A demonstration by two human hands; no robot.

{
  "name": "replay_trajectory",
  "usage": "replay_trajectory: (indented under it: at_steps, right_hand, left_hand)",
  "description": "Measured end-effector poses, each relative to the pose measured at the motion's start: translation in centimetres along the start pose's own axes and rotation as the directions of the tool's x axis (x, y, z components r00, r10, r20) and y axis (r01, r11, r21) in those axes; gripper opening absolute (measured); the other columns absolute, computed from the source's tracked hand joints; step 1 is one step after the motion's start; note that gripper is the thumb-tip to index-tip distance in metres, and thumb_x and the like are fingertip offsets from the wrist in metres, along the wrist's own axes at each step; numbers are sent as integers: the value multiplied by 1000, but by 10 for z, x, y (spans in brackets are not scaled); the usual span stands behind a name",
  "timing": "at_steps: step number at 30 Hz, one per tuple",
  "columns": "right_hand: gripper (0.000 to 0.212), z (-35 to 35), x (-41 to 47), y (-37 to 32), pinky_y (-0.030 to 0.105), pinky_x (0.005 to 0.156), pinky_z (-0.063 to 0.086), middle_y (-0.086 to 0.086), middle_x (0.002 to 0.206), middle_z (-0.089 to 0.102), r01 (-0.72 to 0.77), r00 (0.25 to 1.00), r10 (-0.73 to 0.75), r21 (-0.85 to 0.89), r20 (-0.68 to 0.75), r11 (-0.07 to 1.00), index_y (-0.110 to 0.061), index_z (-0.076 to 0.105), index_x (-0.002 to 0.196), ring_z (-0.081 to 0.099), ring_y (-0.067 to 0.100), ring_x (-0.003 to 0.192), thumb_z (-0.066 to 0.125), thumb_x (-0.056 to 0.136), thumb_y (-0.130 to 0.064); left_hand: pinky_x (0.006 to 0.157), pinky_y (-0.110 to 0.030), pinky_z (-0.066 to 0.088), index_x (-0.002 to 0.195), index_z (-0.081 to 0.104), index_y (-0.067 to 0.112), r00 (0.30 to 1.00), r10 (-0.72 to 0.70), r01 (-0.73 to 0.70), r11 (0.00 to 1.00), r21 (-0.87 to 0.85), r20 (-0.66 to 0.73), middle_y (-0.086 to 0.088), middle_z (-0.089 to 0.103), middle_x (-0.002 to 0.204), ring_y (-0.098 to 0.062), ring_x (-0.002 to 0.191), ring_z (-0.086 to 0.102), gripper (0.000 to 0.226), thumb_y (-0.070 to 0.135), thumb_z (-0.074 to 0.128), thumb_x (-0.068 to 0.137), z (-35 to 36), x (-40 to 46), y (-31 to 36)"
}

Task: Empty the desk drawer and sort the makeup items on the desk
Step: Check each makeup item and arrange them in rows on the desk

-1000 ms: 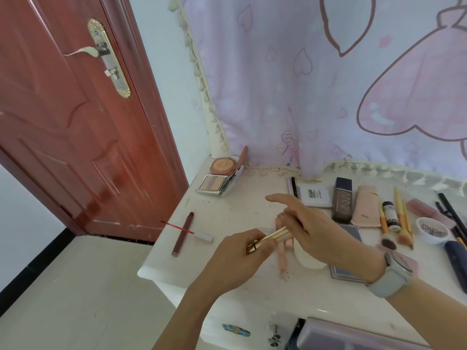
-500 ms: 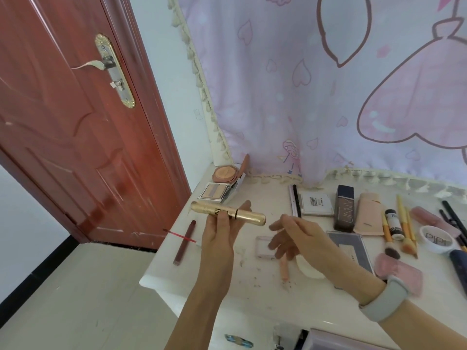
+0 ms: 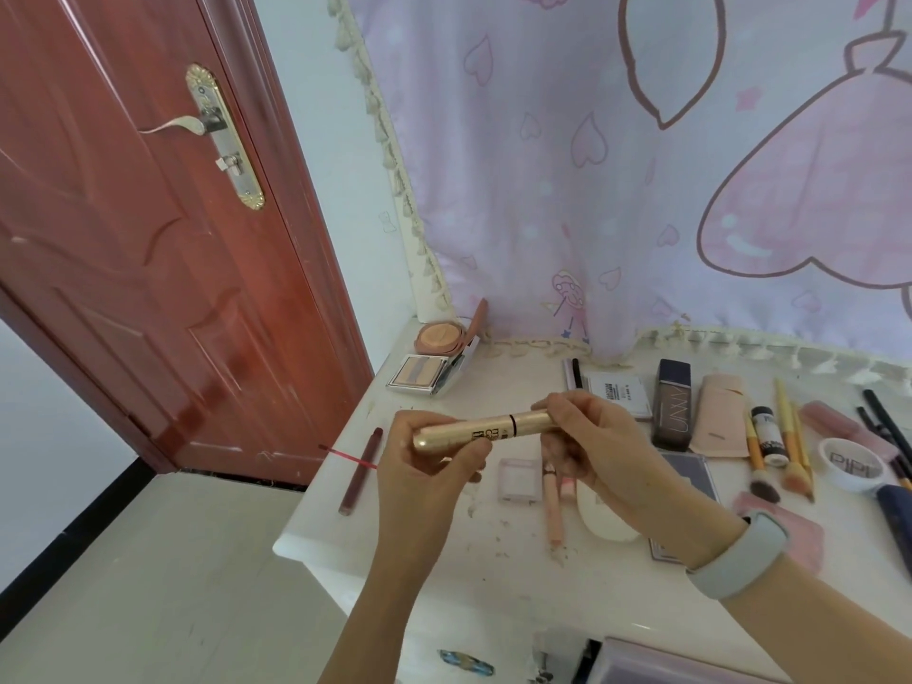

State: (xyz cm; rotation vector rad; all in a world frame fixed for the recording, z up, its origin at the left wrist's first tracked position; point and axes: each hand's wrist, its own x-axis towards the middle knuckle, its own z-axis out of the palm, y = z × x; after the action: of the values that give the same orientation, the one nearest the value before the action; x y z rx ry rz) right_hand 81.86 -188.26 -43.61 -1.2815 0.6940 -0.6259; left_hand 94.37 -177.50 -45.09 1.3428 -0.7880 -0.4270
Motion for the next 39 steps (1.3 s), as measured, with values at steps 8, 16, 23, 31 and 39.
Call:
replay_trajectory:
  at_steps: [8, 16, 23, 31, 39]
  right_hand:
    - [14, -9, -1, -3, 25, 46, 40, 3, 78, 61, 83, 988, -59, -175, 140, 981, -17, 53, 100, 53, 21, 59, 40, 97, -19]
    - [26, -9, 3, 8, 28, 51, 30, 10, 65, 40, 291, 955, -225, -459, 194, 840, -27, 59, 88, 33, 19, 54, 39, 97, -15]
    - [21, -11, 5, 8, 13, 47, 37, -7, 67, 60, 199, 972, -116, -463, 202, 864, -25, 61, 98, 52, 8, 52, 43, 95, -35]
    - [24, -9, 6, 6, 15, 46, 34, -2, 74, 49, 197, 979, -155, -431, 131, 881, -24, 58, 96, 41, 13, 57, 41, 94, -7]
    - [20, -5, 10, 8, 17, 45, 29, -5, 56, 46, 147, 989, -131, -526, 68, 838, -22, 63, 81, 34, 9, 48, 48, 93, -20]
  left_hand:
    - [47, -29, 41, 64, 52, 27, 985, 64, -125, 907, 403, 162, 5, 52, 49, -7, 46, 46, 40, 64, 53, 79, -12, -2, -20]
    - [45, -14, 32, 59, 48, 34, 970, 114, -215, 817, 535, 215, 20, 51, 54, -4, 50, 45, 33, 63, 47, 76, -21, -3, -29]
    - [45, -18, 31, 58, 48, 33, 972, 100, -200, 825, 529, 211, 17, 51, 56, -6, 51, 44, 27, 49, 52, 79, -22, 1, -34]
    - [48, -15, 34, 60, 47, 33, 974, 85, -192, 800, 568, 209, 11, 42, 50, -4, 55, 46, 27, 37, 56, 85, -22, 3, -37]
    - [51, -13, 37, 67, 45, 41, 963, 55, -219, 729, 649, 264, 12, 47, 53, -4, 52, 46, 23, 35, 55, 87, -29, 1, -34]
